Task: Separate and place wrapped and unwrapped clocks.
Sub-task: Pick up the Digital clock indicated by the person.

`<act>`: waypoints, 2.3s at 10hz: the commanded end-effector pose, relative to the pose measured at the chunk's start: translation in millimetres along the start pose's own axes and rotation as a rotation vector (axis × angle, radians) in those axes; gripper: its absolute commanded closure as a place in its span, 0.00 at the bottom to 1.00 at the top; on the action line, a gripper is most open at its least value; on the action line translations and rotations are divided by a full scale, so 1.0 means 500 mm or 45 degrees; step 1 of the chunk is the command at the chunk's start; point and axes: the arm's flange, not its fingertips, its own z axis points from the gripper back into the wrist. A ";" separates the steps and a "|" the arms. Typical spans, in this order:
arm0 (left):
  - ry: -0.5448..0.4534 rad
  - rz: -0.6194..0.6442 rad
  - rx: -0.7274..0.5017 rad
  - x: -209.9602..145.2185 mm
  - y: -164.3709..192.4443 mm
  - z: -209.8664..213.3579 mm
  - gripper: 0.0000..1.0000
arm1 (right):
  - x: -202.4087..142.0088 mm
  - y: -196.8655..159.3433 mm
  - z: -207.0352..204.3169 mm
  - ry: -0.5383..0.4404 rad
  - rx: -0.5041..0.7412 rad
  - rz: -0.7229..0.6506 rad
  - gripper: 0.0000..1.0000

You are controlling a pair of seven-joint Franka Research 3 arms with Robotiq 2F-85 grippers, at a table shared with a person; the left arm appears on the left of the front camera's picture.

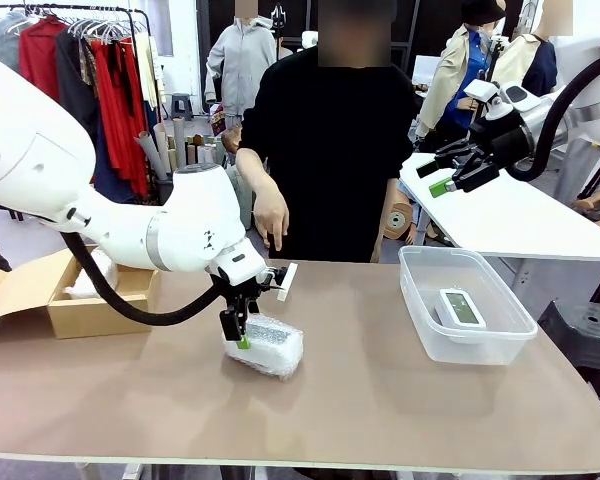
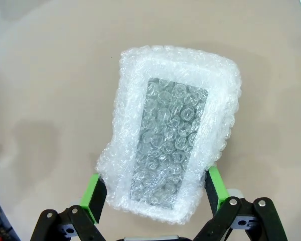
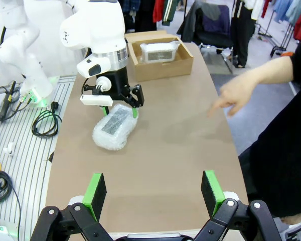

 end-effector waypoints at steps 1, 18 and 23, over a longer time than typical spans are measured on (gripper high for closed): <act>-0.054 -0.017 -0.028 -0.005 0.005 -0.015 0.00 | 0.002 0.001 0.002 -0.001 -0.003 0.010 0.00; 0.232 -0.008 -0.013 0.084 0.118 0.178 1.00 | 0.002 0.001 0.002 -0.001 -0.003 0.010 0.00; 0.353 -0.042 0.078 0.178 0.223 0.301 1.00 | 0.002 0.001 0.002 -0.001 -0.003 0.010 0.00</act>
